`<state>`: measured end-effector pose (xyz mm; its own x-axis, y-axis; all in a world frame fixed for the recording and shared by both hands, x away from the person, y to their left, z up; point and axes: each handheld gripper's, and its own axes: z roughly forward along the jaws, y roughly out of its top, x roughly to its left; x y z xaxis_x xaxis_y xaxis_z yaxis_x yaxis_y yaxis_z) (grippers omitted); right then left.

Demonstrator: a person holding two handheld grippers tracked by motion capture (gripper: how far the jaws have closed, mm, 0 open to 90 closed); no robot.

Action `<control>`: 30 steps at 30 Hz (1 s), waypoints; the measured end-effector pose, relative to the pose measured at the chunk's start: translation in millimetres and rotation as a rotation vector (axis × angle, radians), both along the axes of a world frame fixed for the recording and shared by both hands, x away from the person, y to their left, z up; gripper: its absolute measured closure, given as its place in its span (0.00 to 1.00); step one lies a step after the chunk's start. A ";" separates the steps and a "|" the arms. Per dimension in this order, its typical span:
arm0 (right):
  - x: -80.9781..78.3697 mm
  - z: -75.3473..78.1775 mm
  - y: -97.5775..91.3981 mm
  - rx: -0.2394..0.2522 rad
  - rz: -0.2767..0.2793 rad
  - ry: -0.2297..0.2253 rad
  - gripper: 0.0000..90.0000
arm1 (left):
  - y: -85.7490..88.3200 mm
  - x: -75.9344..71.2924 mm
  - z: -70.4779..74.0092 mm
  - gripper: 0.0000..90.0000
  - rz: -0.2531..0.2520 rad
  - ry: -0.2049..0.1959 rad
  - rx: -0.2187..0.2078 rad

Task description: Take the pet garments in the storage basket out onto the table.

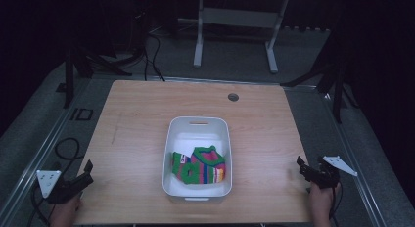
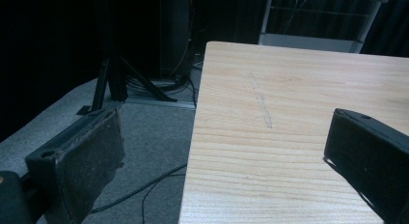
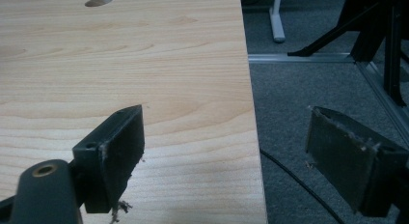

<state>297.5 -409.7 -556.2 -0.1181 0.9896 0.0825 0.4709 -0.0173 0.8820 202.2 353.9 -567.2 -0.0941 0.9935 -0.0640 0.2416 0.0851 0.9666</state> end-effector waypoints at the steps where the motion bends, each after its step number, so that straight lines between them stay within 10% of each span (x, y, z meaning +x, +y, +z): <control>1: 0.1 0.0 -0.3 0.004 -0.001 0.002 0.15 | 0.0 0.0 0.0 0.01 0.000 0.000 0.000; 9: 2.5 0.0 1.5 -0.013 0.058 0.015 0.15 | 0.3 0.3 0.1 0.01 -0.002 0.004 -0.004; 30: 6.1 -2.0 9.5 -0.038 0.594 0.228 0.16 | 1.1 0.6 0.2 0.01 -0.009 0.007 -0.007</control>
<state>303.6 -400.2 -558.3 -0.6311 0.7636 0.1367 0.5669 0.3338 0.7531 202.9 355.0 -567.0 -0.0854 0.9938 -0.0706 0.2494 0.0900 0.9642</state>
